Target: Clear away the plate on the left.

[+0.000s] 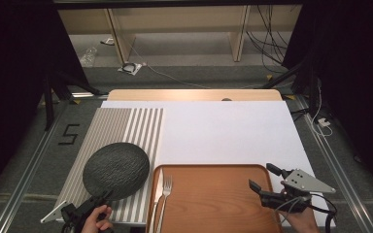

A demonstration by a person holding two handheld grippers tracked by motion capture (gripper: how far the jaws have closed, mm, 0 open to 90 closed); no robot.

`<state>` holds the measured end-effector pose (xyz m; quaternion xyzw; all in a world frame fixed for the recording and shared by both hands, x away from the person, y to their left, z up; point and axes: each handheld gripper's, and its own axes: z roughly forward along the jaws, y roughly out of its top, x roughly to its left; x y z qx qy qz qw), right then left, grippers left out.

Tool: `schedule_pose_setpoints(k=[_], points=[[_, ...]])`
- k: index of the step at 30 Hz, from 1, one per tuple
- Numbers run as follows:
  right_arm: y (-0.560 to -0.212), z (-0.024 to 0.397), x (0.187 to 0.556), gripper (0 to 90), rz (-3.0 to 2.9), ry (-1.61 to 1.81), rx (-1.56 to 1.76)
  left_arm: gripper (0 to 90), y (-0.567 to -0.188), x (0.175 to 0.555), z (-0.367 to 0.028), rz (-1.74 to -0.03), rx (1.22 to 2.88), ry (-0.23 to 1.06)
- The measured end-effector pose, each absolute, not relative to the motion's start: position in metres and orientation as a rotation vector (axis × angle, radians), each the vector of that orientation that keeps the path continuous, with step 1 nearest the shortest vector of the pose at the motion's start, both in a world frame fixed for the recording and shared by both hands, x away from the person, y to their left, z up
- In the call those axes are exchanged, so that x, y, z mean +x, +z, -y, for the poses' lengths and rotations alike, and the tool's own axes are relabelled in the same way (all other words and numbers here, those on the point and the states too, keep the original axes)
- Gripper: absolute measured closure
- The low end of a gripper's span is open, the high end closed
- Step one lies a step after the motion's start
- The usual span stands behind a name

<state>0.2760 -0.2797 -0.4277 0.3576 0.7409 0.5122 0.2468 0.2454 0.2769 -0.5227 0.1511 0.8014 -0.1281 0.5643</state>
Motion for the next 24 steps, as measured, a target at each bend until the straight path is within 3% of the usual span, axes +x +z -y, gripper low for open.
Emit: schedule_pose_setpoints(k=[24], points=[[-0.427, 0.28, 0.276, 20.5, -2.018, 1.398, 0.976, 83.5, -0.514, 0.245, -0.25, -1.798, 0.492, -0.419]])
